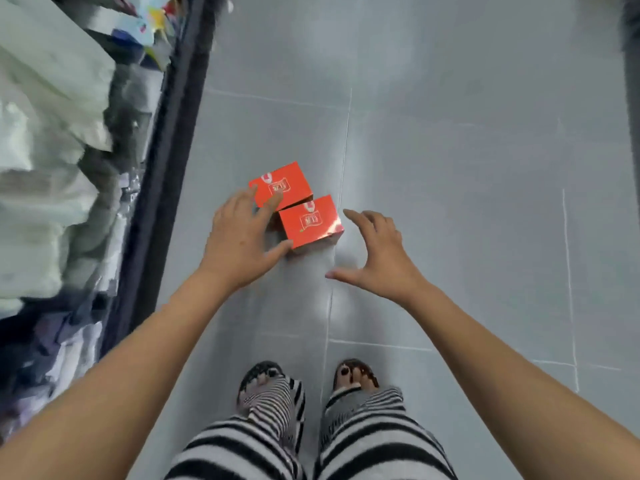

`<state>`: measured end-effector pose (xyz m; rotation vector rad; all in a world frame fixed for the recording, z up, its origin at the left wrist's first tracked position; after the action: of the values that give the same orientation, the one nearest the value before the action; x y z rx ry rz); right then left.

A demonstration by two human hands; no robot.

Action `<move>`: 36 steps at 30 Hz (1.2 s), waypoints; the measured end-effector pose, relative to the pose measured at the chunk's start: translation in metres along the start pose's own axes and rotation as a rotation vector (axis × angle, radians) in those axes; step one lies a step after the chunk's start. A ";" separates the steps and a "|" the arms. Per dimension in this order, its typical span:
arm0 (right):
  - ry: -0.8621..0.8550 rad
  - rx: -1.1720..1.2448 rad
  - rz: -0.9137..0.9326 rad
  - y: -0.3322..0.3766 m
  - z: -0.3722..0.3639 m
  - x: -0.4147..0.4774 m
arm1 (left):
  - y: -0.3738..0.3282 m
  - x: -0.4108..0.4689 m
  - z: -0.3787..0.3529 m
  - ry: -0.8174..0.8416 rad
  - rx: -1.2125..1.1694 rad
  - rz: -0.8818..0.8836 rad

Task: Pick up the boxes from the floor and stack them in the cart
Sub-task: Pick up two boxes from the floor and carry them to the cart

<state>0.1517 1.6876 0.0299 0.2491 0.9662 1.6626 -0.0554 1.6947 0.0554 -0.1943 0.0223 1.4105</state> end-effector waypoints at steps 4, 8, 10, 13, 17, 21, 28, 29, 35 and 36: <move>-0.065 0.164 0.124 -0.060 -0.046 0.071 | 0.030 0.068 -0.075 -0.004 -0.018 -0.054; -0.050 0.215 0.317 -0.079 -0.077 0.111 | 0.046 0.108 -0.114 0.066 -0.072 -0.131; -0.086 0.237 0.400 -0.081 -0.084 0.119 | 0.055 0.114 -0.121 0.108 -0.131 -0.131; -0.146 0.244 0.438 -0.085 -0.087 0.115 | 0.058 0.114 -0.122 0.151 -0.139 -0.153; -0.299 0.173 0.403 -0.091 -0.088 0.086 | 0.050 0.116 -0.122 0.133 -0.094 -0.143; -0.465 0.224 0.337 -0.101 -0.089 0.074 | 0.043 0.115 -0.126 0.005 0.000 -0.121; -0.552 0.175 0.331 -0.117 -0.072 0.056 | 0.043 0.106 -0.133 -0.065 0.190 -0.144; -0.565 0.158 0.323 -0.119 -0.071 0.055 | 0.042 0.107 -0.133 -0.063 0.208 -0.137; -0.560 0.117 0.266 -0.121 -0.066 0.055 | 0.040 0.108 -0.129 -0.047 0.213 -0.099; -0.557 0.130 0.245 -0.120 -0.063 0.055 | 0.039 0.109 -0.128 -0.031 0.212 -0.089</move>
<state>0.1795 1.7101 -0.1119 0.8968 0.6335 1.6171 -0.0635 1.7882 -0.0896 0.0026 0.1354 1.3118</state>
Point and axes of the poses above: each hand's wrist, its own x-axis towards the middle knuckle, its own z-axis out of the back of the hand, y = z × x, the point moved 8 cm from there along x, towards the middle knuckle, and after that the axes turned 8 degrees about x, right-handed, at the moved point
